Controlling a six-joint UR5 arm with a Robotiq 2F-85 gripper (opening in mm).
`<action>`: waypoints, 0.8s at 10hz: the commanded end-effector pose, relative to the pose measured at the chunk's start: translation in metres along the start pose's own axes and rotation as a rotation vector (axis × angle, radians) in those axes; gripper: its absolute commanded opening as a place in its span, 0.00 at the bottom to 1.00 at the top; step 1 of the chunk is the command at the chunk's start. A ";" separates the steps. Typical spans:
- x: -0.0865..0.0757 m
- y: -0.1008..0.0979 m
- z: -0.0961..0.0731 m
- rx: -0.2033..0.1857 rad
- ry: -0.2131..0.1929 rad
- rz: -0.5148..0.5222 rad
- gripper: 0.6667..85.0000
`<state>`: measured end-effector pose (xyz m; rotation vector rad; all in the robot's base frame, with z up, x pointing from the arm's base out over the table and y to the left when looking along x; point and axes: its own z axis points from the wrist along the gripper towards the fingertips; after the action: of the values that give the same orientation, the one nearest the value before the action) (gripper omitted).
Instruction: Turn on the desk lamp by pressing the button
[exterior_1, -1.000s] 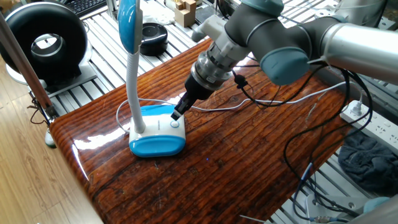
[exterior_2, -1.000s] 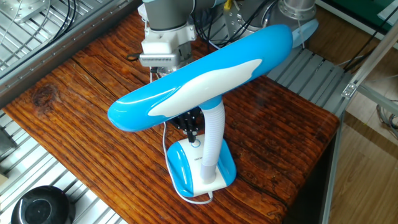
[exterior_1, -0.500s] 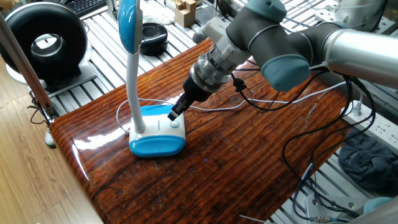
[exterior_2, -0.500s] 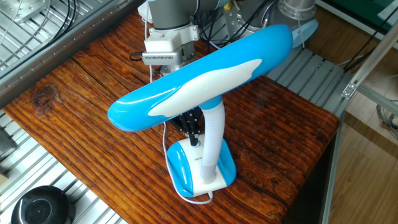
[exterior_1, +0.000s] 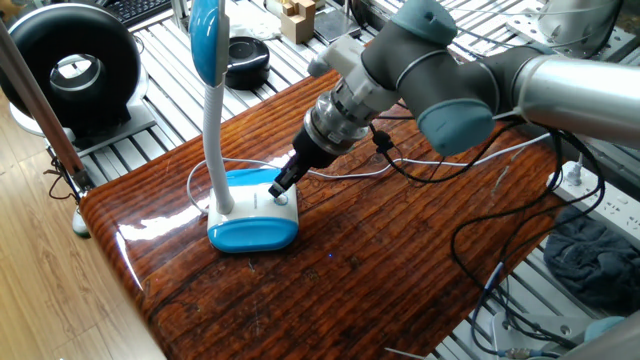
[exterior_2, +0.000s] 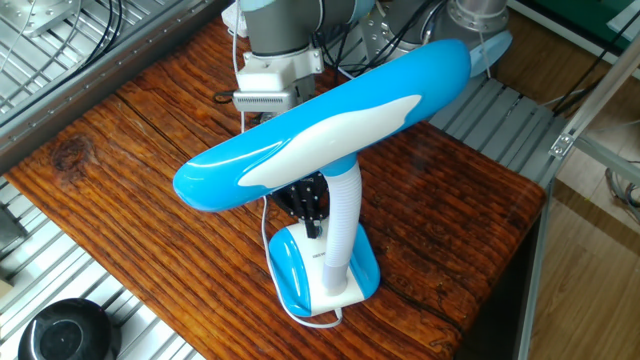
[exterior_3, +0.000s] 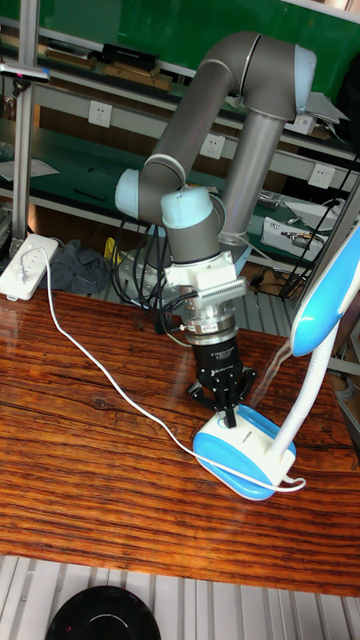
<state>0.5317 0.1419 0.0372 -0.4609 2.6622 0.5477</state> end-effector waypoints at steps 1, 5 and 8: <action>0.002 0.001 0.007 0.010 0.001 -0.006 0.00; 0.020 -0.014 -0.043 -0.076 0.037 -0.051 0.00; 0.026 -0.016 -0.106 0.020 0.130 -0.020 0.00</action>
<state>0.5017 0.0933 0.0721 -0.5534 2.7366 0.5211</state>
